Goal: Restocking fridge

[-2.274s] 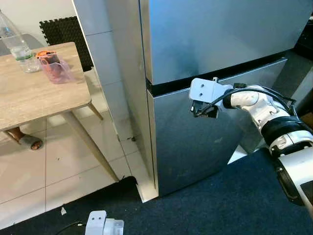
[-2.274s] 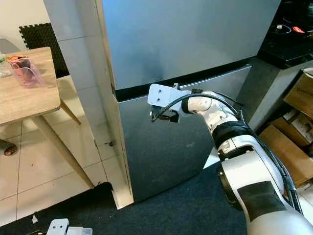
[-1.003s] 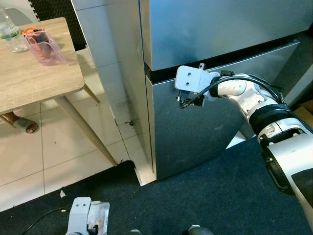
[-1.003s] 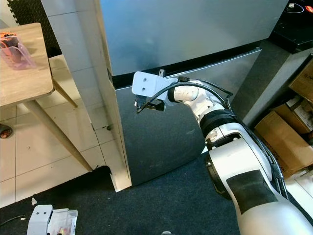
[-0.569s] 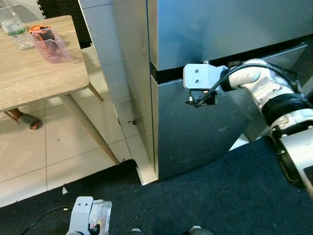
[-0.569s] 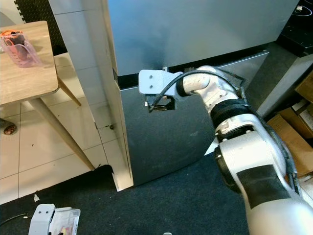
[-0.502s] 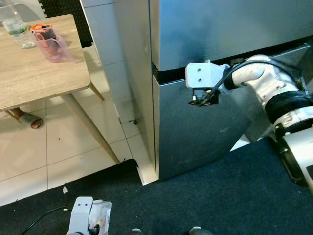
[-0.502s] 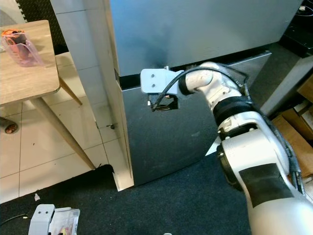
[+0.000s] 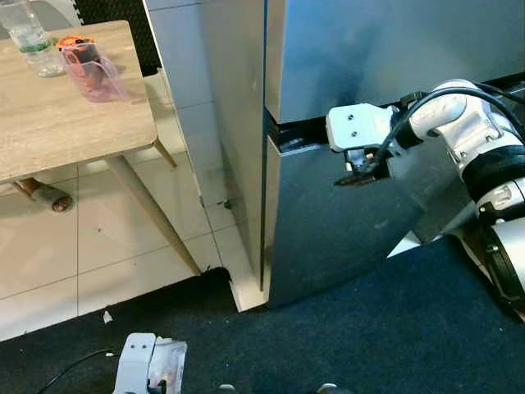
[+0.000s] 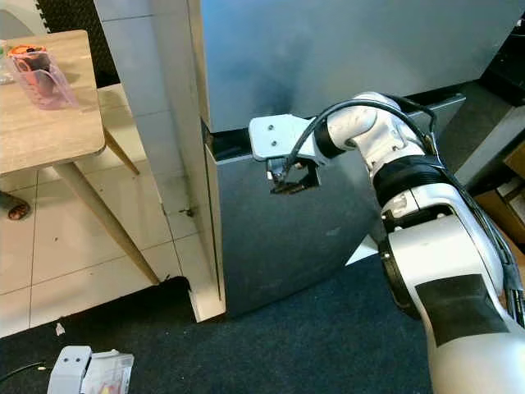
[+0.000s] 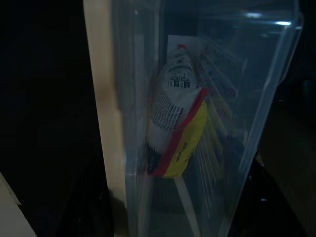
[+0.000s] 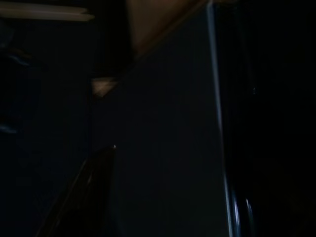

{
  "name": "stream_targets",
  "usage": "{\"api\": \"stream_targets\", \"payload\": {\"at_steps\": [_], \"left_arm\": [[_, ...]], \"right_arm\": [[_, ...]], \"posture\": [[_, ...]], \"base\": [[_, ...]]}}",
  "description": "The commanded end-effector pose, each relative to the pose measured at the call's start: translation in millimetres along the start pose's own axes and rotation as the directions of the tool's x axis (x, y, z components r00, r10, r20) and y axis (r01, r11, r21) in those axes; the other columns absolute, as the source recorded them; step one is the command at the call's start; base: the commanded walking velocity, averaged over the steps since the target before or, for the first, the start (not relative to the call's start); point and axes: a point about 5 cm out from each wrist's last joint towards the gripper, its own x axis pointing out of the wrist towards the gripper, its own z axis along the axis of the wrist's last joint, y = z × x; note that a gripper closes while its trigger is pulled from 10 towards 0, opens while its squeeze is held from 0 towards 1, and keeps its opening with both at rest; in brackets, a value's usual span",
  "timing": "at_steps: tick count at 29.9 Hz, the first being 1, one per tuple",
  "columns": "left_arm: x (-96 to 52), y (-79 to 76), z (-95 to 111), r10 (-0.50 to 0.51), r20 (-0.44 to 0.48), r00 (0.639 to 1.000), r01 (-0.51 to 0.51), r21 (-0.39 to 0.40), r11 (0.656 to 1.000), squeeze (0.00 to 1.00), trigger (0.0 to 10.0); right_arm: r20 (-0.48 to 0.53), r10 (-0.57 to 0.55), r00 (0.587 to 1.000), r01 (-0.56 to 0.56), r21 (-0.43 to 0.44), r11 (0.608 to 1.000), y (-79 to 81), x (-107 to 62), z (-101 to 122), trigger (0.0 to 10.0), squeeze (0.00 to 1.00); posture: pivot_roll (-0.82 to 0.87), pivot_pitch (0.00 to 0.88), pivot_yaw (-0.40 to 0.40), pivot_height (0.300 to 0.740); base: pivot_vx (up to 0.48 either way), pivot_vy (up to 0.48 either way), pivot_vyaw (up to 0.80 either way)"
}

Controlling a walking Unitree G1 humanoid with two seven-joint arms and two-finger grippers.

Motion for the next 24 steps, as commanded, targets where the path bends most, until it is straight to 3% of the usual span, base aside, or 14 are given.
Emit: {"api": "stream_targets", "payload": {"at_steps": [1, 2, 5, 7, 8, 9, 10, 13, 14, 15, 16, 18, 20, 24], "left_arm": [[0.4, -7.8, -8, -0.018, -0.023, 1.0, 0.019, 0.003, 1.0, 0.0, 10.0], [0.4, -7.8, -8, -0.018, -0.023, 1.0, 0.019, 0.003, 1.0, 0.0, 10.0], [0.6, -8.9, -9, -0.021, -0.025, 0.999, 0.021, 0.002, 1.0, 0.0, 10.0], [0.7, -9.6, -9, -0.022, -0.026, 0.999, 0.022, 0.001, 1.0, 0.0, 10.0], [0.7, -9.6, -9, -0.022, -0.026, 0.999, 0.022, 0.001, 1.0, 0.0, 10.0], [0.7, -10.2, -9, -0.023, -0.027, 0.999, 0.023, 0.0, 1.0, 0.0, 10.0], [0.6, -10.6, -10, -0.024, -0.03, 0.999, 0.024, 0.001, 1.0, 0.0, 10.0], [0.2, -12.8, -14, -0.03, -0.04, 0.999, 0.03, 0.002, 1.0, 0.0, 10.0], [0.2, -12.8, -14, -0.03, -0.04, 0.999, 0.03, 0.002, 1.0, 0.0, 10.0], [0.2, -13.2, -15, -0.031, -0.041, 0.999, 0.031, 0.002, 1.0, 0.0, 10.0], [0.1, -14.3, -17, -0.035, -0.047, 0.998, 0.035, 0.004, 0.999, 0.0, 10.0], [0.0, -14.9, -18, -0.037, -0.051, 0.998, 0.037, 0.005, 0.999, 0.0, 10.0], [0.1, -15.6, -18, -0.038, -0.053, 0.998, 0.039, 0.006, 0.999, 0.0, 10.0], [0.0, -16.4, -19, -0.04, -0.057, 0.998, 0.04, 0.006, 0.999, 0.0, 10.0]], "right_arm": [[0.101, 0.242, 0.965, -0.253, 0.124, 0.959, 30.6, 21.5, -14, 10.0, 0.0], [0.101, 0.242, 0.965, -0.253, 0.124, 0.959, 30.6, 21.5, -14, 10.0, 0.0], [0.246, 0.195, 0.949, -0.227, 0.107, 0.968, 25.6, 10.8, 5, 10.0, 0.0], [0.37, 0.186, 0.91, -0.237, 0.097, 0.967, 26.4, 0.9, 22, 10.0, 0.0], [0.37, 0.186, 0.91, -0.237, 0.097, 0.967, 26.4, 0.9, 22, 10.0, 0.0], [0.511, 0.169, 0.843, -0.25, 0.094, 0.964, 26.2, -11.9, 40, 10.0, 0.0], [0.644, 0.169, 0.746, -0.278, 0.071, 0.958, 28.2, -26.5, 59, 10.0, 0.0], [0.857, 0.178, 0.483, -0.32, -0.016, 0.947, 35.6, -62.7, 89, 10.0, 0.0], [0.857, 0.178, 0.483, -0.32, -0.016, 0.947, 35.6, -62.7, 89, 10.0, 0.0], [0.872, 0.177, 0.456, -0.323, -0.023, 0.946, 36.9, -66.4, 90, 10.0, 0.0], [0.905, 0.155, 0.396, -0.313, -0.026, 0.949, 38.3, -75.0, 90, 10.0, 0.0], [0.926, 0.129, 0.355, -0.31, -0.013, 0.951, 40.4, -81.3, 85, 10.0, 0.0], [0.933, 0.094, 0.346, -0.304, 0.017, 0.953, 43.0, -83.7, 77, 10.0, 0.0], [0.922, -0.022, 0.387, -0.288, 0.144, 0.947, 52.3, -75.8, 48, 10.0, 0.0]], "posture": [[-0.01, 0.164, -0.038, 0.74], [-0.01, 0.164, -0.038, 0.74], [-0.01, 0.162, -0.039, 0.74], [-0.01, 0.16, -0.041, 0.74], [-0.01, 0.16, -0.041, 0.74], [-0.01, 0.157, -0.044, 0.74], [-0.01, 0.157, -0.044, 0.74], [-0.01, 0.153, -0.041, 0.74], [-0.01, 0.153, -0.041, 0.74], [-0.01, 0.153, -0.041, 0.74], [-0.01, 0.152, -0.041, 0.74], [-0.01, 0.151, -0.04, 0.74], [-0.01, 0.149, -0.04, 0.74], [-0.01, 0.146, -0.041, 0.74]], "base": [[0.0, 0.0, 0.0], [0.0, 0.0, 0.0], [0.0, 0.0, 0.0], [0.0, 0.0, 0.0], [0.0, 0.0, 0.0], [0.0, 0.0, 0.0], [0.0, 0.0, 0.0], [0.0, 0.0, 0.0], [0.0, 0.0, 0.0], [0.0, 0.0, 0.0], [0.0, 0.0, 0.0], [0.0, 0.0, 0.0], [0.0, 0.0, 0.0], [0.0, 0.0, 0.0]]}}
